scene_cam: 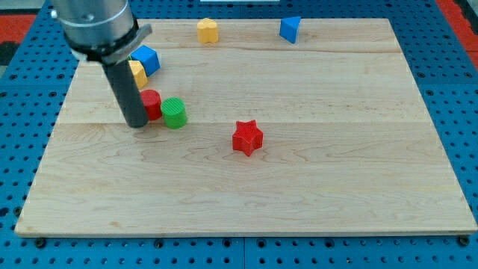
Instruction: Place the yellow hexagon green star and the blue cube in a diagonal line
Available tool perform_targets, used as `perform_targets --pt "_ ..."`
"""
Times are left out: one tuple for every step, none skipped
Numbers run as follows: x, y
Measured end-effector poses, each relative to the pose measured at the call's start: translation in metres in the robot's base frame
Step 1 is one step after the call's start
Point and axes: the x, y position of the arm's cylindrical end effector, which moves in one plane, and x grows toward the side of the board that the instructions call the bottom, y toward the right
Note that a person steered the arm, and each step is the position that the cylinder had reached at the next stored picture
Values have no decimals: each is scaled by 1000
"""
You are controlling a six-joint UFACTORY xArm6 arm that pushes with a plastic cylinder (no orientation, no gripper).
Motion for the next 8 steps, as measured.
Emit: perform_targets --pt "-12 -19" --pt "-11 -80" --pt "-62 -112" --pt "-83 -93" --pt "-97 -50" --pt "-101 -28" --pt "-96 -21" --pt "-90 -31"
